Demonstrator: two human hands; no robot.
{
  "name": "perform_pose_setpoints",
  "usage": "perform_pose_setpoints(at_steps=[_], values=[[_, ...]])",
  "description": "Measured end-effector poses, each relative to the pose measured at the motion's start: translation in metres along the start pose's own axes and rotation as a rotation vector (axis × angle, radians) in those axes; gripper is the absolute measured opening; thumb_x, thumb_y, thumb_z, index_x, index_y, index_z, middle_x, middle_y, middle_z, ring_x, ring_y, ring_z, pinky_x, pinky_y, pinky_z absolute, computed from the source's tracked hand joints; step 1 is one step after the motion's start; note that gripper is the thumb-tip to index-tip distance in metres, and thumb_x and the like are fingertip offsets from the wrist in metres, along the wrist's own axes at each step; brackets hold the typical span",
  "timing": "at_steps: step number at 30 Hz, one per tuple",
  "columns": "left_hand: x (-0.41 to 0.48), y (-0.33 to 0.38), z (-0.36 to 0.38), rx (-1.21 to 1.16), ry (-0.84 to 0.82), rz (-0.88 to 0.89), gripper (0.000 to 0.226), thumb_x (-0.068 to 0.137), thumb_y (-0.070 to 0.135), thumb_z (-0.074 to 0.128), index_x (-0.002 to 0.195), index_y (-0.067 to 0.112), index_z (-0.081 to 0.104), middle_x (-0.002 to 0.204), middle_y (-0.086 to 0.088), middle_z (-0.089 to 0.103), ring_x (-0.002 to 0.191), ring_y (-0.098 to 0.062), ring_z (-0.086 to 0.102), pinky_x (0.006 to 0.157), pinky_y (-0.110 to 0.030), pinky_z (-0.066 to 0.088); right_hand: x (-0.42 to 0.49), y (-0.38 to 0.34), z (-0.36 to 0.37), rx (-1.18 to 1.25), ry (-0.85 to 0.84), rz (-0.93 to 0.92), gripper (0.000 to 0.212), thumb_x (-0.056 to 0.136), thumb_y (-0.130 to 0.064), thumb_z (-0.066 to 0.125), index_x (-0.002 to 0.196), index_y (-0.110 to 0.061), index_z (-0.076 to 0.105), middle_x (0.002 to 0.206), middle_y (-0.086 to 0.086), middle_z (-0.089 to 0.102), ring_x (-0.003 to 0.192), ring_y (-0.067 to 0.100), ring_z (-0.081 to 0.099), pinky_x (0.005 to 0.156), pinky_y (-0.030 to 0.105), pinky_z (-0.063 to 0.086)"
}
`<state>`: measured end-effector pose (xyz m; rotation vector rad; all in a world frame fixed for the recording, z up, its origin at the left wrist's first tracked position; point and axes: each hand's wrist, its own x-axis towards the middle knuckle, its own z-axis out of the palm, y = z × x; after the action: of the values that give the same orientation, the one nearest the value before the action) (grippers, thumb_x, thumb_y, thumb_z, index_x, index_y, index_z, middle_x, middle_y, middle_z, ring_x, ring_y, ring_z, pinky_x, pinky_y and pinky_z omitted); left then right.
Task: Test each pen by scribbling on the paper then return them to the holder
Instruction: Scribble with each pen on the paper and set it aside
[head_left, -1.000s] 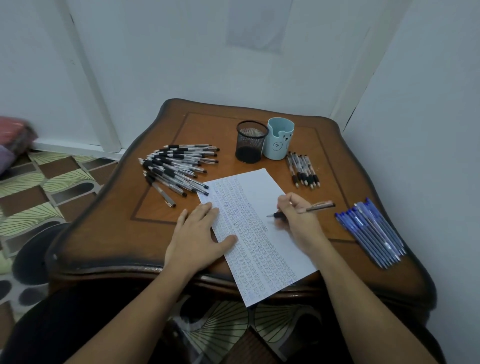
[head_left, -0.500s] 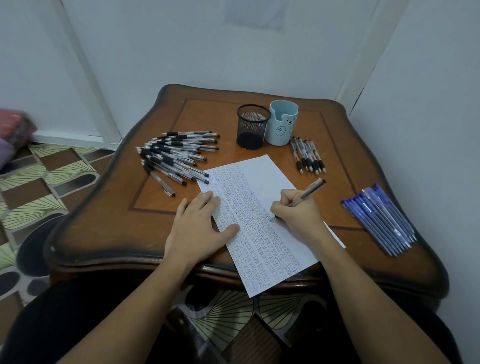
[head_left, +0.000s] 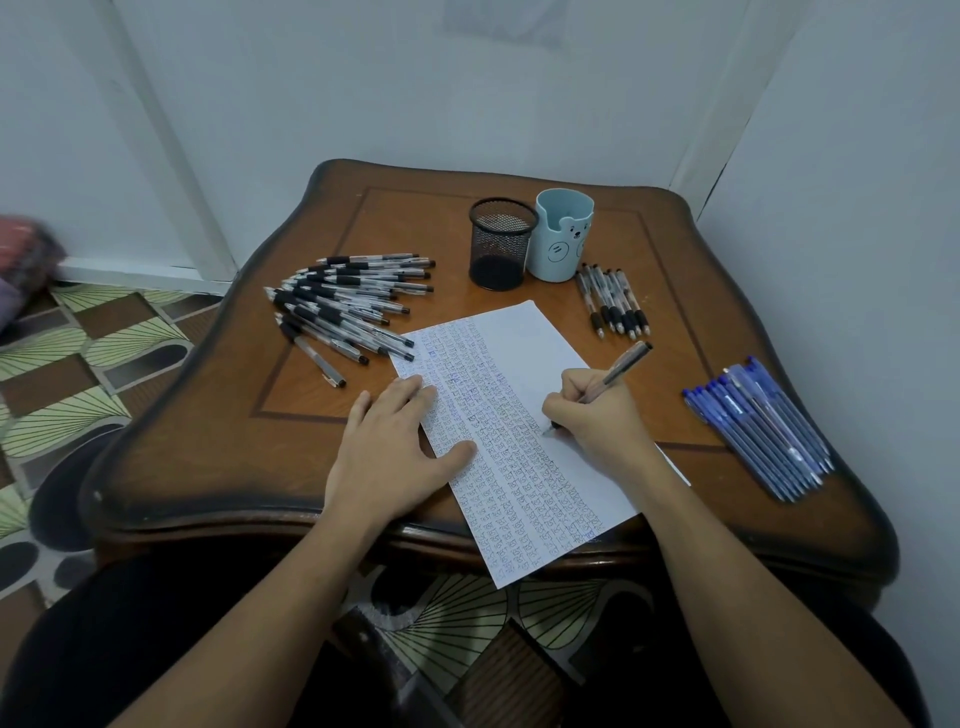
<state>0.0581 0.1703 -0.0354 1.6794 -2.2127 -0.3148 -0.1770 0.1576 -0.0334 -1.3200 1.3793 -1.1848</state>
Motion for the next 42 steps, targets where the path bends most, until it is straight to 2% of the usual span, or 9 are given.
perform_pose_setpoints(at_steps=[3,6,12,19,23,29,34,37,42], values=[[-0.0001,-0.0007,-0.0001,-0.004,0.005,0.002,0.096,0.069,0.08,0.026,0.145,0.023,0.04,0.156,0.006,0.028,0.144,-0.008,0.02,0.119,-0.037,-0.001,-0.0008,0.0004,0.0004,-0.011,0.01,0.0,0.046,0.08,0.006,0.063,0.056,-0.016,0.031,0.057,0.003,0.026,0.051,0.011,0.035,0.058,0.033,0.045],[0.0003,-0.0007,0.0007,0.001,0.007,0.003,0.095,0.07,0.08,0.026,0.145,0.023,0.041,0.156,0.006,0.029,0.144,-0.007,0.02,0.119,-0.037,-0.001,-0.0032,-0.0013,0.0019,-0.048,0.013,-0.015,0.045,0.081,0.006,0.064,0.056,-0.015,0.032,0.056,0.003,0.026,0.049,0.01,0.033,0.053,0.028,0.041],[-0.0003,0.0006,-0.0005,-0.009,0.003,-0.004,0.096,0.068,0.079,0.026,0.145,0.023,0.04,0.156,0.007,0.028,0.144,-0.006,0.019,0.119,-0.036,-0.002,-0.0004,0.0011,-0.0013,-0.018,0.022,-0.004,0.048,0.078,0.005,0.063,0.054,-0.019,0.029,0.057,0.001,0.024,0.053,0.012,0.032,0.065,0.041,0.042],[-0.0001,0.0015,-0.0012,-0.009,-0.002,-0.008,0.098,0.067,0.08,0.025,0.146,0.023,0.04,0.157,0.007,0.028,0.144,-0.007,0.018,0.119,-0.036,-0.002,-0.0016,-0.0014,-0.0002,-0.044,0.017,-0.029,0.049,0.076,0.005,0.062,0.053,-0.022,0.028,0.055,-0.002,0.023,0.051,0.013,0.029,0.059,0.037,0.037],[-0.0003,0.0013,-0.0022,-0.012,0.0,-0.005,0.099,0.067,0.08,0.024,0.146,0.023,0.04,0.156,0.007,0.028,0.144,-0.007,0.019,0.119,-0.037,-0.001,-0.0026,-0.0013,0.001,-0.044,0.012,-0.034,0.053,0.08,0.007,0.062,0.051,-0.023,0.029,0.053,-0.005,0.025,0.048,0.009,0.032,0.061,0.037,0.041],[-0.0006,0.0018,-0.0016,-0.022,0.0,-0.007,0.097,0.068,0.079,0.027,0.146,0.022,0.04,0.157,0.006,0.028,0.144,-0.007,0.019,0.119,-0.036,-0.001,-0.0013,0.0027,-0.001,-0.069,0.01,-0.035,0.045,0.076,-0.004,0.064,0.052,-0.023,0.031,0.053,-0.005,0.026,0.051,0.011,0.034,0.062,0.038,0.04],[0.0,0.0015,-0.0008,-0.011,0.001,-0.004,0.098,0.068,0.079,0.026,0.146,0.022,0.04,0.157,0.006,0.028,0.144,-0.007,0.02,0.119,-0.036,-0.001,-0.0016,0.001,-0.0008,-0.072,-0.002,-0.051,0.048,0.077,0.001,0.062,0.052,-0.024,0.029,0.054,-0.004,0.023,0.051,0.013,0.029,0.057,0.034,0.033],[-0.0003,0.0015,-0.0013,-0.017,0.005,-0.006,0.098,0.068,0.079,0.027,0.145,0.022,0.041,0.156,0.006,0.029,0.144,-0.008,0.021,0.119,-0.037,0.0,-0.0002,0.0023,-0.0011,-0.047,0.027,-0.032,0.045,0.076,-0.003,0.063,0.052,-0.022,0.029,0.055,-0.003,0.024,0.055,0.015,0.03,0.06,0.037,0.04],[-0.0004,0.0012,-0.0002,-0.008,0.006,-0.003,0.097,0.068,0.079,0.027,0.145,0.022,0.04,0.156,0.007,0.029,0.144,-0.006,0.02,0.119,-0.036,-0.001,-0.0007,0.0041,-0.0029,-0.041,0.059,-0.051,0.051,0.079,0.005,0.063,0.052,-0.022,0.03,0.055,-0.003,0.026,0.05,0.007,0.036,0.057,0.028,0.047]])
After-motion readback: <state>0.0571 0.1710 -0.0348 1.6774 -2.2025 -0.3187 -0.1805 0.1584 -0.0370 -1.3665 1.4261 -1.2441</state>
